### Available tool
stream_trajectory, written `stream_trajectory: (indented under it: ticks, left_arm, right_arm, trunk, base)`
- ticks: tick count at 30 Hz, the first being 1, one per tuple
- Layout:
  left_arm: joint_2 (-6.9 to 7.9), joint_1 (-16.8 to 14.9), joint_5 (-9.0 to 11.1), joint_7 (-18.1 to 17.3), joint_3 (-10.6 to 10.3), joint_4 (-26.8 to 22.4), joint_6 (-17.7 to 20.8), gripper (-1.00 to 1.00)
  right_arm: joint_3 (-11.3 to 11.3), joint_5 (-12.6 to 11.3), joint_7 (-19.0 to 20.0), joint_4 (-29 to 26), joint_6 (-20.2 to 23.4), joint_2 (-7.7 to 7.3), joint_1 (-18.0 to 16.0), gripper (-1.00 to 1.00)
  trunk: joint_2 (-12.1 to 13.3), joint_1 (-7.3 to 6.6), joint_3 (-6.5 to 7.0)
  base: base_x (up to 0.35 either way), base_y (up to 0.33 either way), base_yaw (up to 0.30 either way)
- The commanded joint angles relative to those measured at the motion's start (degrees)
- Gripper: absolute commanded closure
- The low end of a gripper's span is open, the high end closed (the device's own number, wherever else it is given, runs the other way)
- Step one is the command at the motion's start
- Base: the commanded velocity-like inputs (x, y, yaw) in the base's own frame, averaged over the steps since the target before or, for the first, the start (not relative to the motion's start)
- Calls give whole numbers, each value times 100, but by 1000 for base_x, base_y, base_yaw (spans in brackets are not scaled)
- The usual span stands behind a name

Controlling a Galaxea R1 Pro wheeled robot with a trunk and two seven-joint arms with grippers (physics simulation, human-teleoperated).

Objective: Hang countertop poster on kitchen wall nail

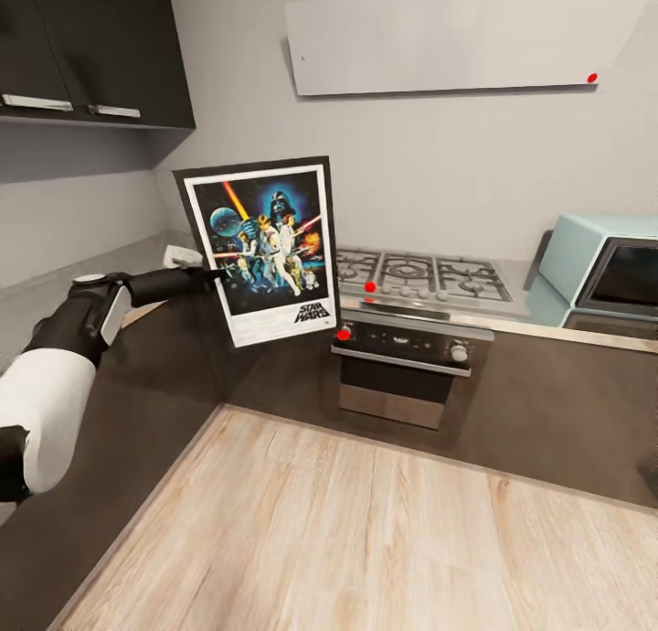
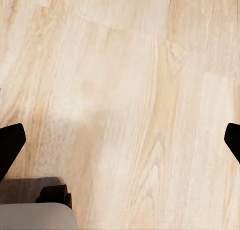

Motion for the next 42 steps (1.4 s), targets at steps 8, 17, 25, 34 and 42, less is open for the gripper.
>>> stream_trajectory:
  ticks: [8, 17, 25, 34, 42]
  left_arm:
    - [-587, 28, 20, -29, 10, 34, 52, 100]
    - [-771, 450, 10, -509, 2, 44, 41, 100]
    - [-799, 1138, 2, -999, -4, 45, -427, 100]
    - [-794, 1581, -14, -1225, -7, 44, -682, 100]
    - [-791, 1815, -352, -1235, -8, 45, -831, 100]
  right_arm:
    - [-20, -7, -13, -866, 46, -57, -17, -100]
    - [-16, 13, 1, -2232, 580, -137, -34, -100]
    - [-301, -6, 1485, -2897, 1810, -417, -915, -100]
    - [-698, 1, 2777, -2925, 2622, -674, -1845, -100]
    - [-925, 7, 4176, -2856, 3397, -1146, -2654, -100]
  trunk:
    - [-3, 0, -4]
    - [-3, 0, -4]
    - [-3, 0, -4]
    - [-3, 0, -4]
    - [-3, 0, -4]
  base:
    - [-3, -2, 0]
    - [0, 0, 0]
    - [0, 0, 0]
    - [0, 0, 0]
    - [0, 0, 0]
